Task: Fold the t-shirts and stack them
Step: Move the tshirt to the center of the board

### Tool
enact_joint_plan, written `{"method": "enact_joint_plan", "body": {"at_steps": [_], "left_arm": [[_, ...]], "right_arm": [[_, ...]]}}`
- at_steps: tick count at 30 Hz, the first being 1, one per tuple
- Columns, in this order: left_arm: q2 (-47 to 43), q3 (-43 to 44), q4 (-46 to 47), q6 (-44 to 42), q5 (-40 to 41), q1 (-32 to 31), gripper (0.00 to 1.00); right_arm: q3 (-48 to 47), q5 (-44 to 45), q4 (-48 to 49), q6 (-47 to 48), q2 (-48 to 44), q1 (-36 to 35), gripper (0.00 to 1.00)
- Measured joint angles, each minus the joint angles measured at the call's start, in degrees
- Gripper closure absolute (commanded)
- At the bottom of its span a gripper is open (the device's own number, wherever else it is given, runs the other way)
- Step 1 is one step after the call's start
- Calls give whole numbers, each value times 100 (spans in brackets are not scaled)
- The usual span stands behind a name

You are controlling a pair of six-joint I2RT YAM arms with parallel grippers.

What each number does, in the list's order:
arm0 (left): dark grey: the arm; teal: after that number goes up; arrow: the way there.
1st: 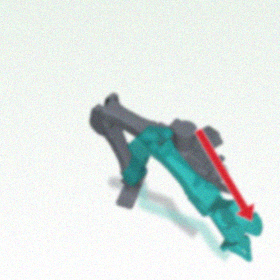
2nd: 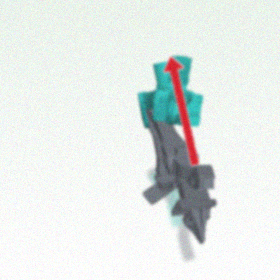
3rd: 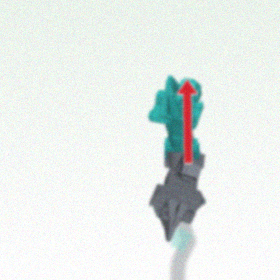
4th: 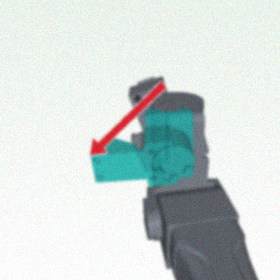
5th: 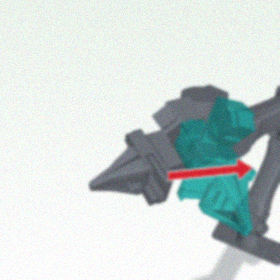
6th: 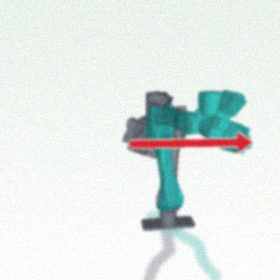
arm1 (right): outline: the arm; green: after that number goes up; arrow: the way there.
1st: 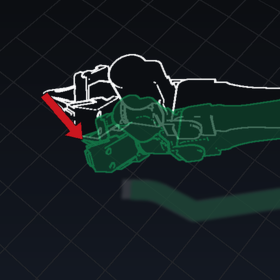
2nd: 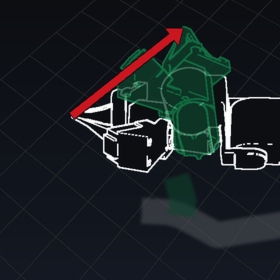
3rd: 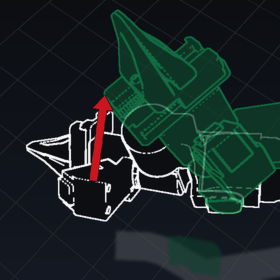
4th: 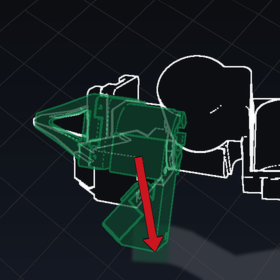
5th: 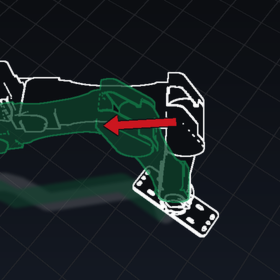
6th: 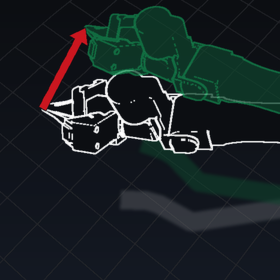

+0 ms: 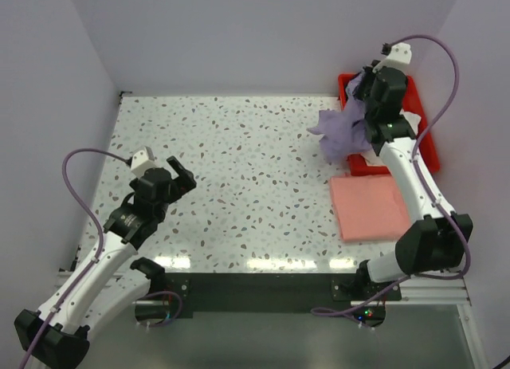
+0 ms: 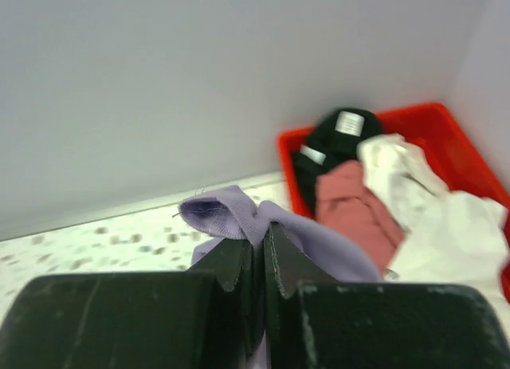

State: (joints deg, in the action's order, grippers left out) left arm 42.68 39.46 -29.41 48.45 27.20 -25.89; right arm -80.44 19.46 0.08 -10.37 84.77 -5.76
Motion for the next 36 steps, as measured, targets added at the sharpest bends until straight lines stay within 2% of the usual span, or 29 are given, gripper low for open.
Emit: {"method": "enact_joint_plan", "body": {"at_steps": [7, 13, 18, 23, 26, 30, 34, 36], "left_arm": [[-188, -195, 22, 55, -258, 0, 0], [-199, -195, -44, 164, -385, 0, 0], [-328, -195, -278, 319, -404, 0, 0], [-492, -195, -452, 457, -422, 0, 0], [-496, -238, -439, 474, -529, 0, 0], [-415, -579, -293, 439, -892, 0, 0], [-179, -1174, 208, 291, -1659, 0, 0], [-52, -1526, 542, 234, -2107, 0, 0]], "right_arm": [[-656, -1239, -271, -157, -831, -1062, 100], [-1445, -2312, -560, -424, -817, -2177, 100], [-1875, -2802, -739, -522, -557, -2918, 100], [-1858, -2859, -767, -669, -492, -3106, 100], [-1416, -2490, -680, -713, -636, -3108, 100], [-149, -1696, -656, -745, -1080, -3104, 100], [1537, -485, -734, -863, -1602, -3071, 100], [2059, -15, -925, -951, -1685, -3005, 99]]}}
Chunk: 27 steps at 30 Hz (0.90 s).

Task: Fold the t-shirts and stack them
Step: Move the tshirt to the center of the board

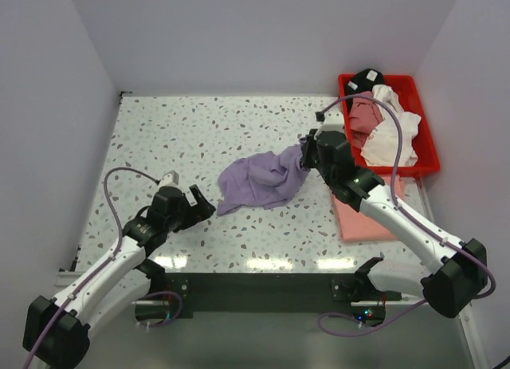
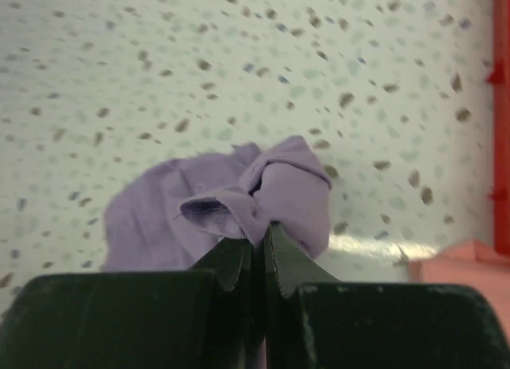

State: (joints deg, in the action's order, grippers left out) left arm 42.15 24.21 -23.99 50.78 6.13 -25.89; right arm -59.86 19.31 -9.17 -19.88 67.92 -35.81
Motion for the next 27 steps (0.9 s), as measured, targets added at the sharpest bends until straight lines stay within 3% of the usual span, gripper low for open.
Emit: {"method": "enact_joint_plan", "body": {"at_steps": [5, 12, 18, 21, 23, 24, 25, 27], "left_arm": [[651, -356, 649, -85, -669, -7, 1], [1637, -350, 1552, -131, -874, -7, 6], [2411, -114, 2166, -299, -898, -7, 14], [2734, 15, 2389, -382, -916, -7, 23], [2914, 90, 2503, -409, -944, -7, 36], [3001, 114, 2564, -435, -970, -7, 41], [3073, 125, 2625, -468, -1010, -7, 52], [3189, 131, 2688, -516, -1084, -7, 63]], "right_arm": [[874, 841, -514, -396, -46, 256, 98], [1338, 1010, -916, -769, -85, 634, 92], [1414, 997, -1132, -890, -81, 907, 69], [1419, 1019, -1309, -935, -81, 922, 47], [1419, 1097, -1438, -918, -83, 925, 37], [1419, 1139, -1508, -931, -90, 925, 27], [1419, 1174, -1582, -946, -98, 925, 21], [1419, 1250, -1735, -938, -144, 925, 14]]}}
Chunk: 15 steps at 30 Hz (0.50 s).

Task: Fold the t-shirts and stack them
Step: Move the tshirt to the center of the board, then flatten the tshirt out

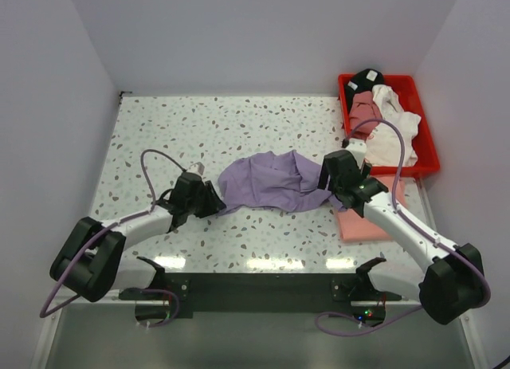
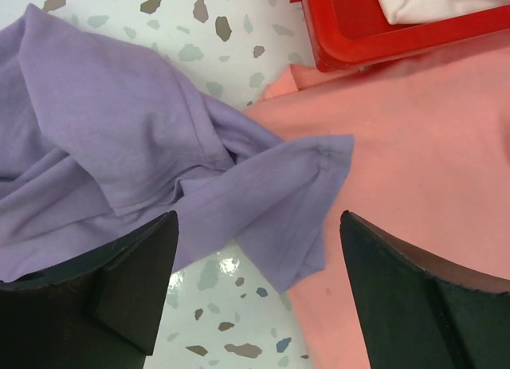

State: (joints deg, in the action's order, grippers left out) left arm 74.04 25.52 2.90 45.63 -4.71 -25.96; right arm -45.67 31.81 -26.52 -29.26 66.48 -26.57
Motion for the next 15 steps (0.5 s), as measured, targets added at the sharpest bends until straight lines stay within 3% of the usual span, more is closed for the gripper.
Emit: {"method": "enact_joint_plan", "body": {"at_steps": [4, 9, 15], "left_arm": [[127, 0, 122, -48, -192, -4, 100], [61, 61, -28, -83, 13, -4, 100], [-713, 321, -1202, 184, 1344, 155, 100]], "right_arm": [[-2, 22, -162, 33, -179, 0, 11], [-17, -109, -310, 157, -201, 2, 9], [-142, -876, -197, 391, -66, 7, 1]]}}
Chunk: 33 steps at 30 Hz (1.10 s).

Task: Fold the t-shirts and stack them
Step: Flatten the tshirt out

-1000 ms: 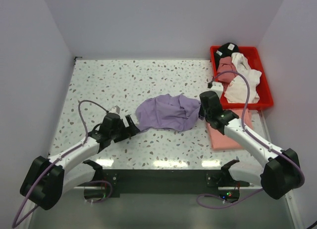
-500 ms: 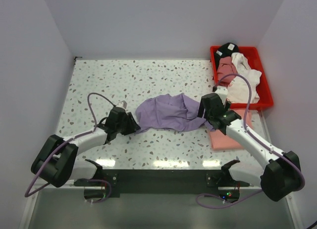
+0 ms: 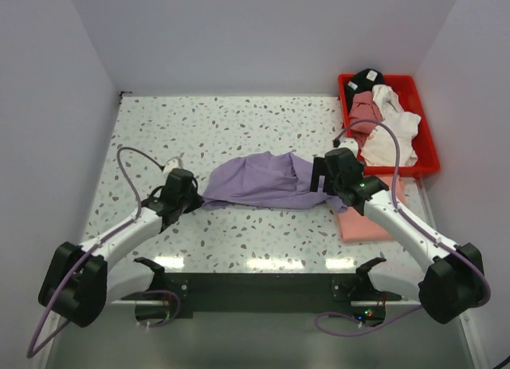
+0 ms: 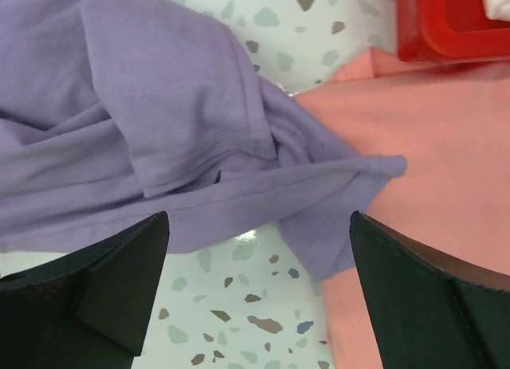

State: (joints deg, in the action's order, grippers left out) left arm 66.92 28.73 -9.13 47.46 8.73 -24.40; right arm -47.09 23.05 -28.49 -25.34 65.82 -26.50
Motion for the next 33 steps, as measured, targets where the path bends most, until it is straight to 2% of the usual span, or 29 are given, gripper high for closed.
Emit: {"method": "enact_joint_plan", "body": {"at_steps": [6, 12, 21, 33], "left_arm": [[-1019, 66, -1255, 634, 1414, 282, 100], [-1567, 85, -2087, 999, 2142, 304, 100], [-1781, 85, -2409, 1145, 2363, 304, 100], [-1792, 85, -2422, 1137, 2356, 304, 100]], "right_arm": [[-92, -612, 223, -24, 503, -271, 1], [-70, -887, 321, -472, 702, -446, 1], [70, -872, 466, -1123, 774, -446, 4], [17, -404, 710, -1587, 1746, -365, 9]]}}
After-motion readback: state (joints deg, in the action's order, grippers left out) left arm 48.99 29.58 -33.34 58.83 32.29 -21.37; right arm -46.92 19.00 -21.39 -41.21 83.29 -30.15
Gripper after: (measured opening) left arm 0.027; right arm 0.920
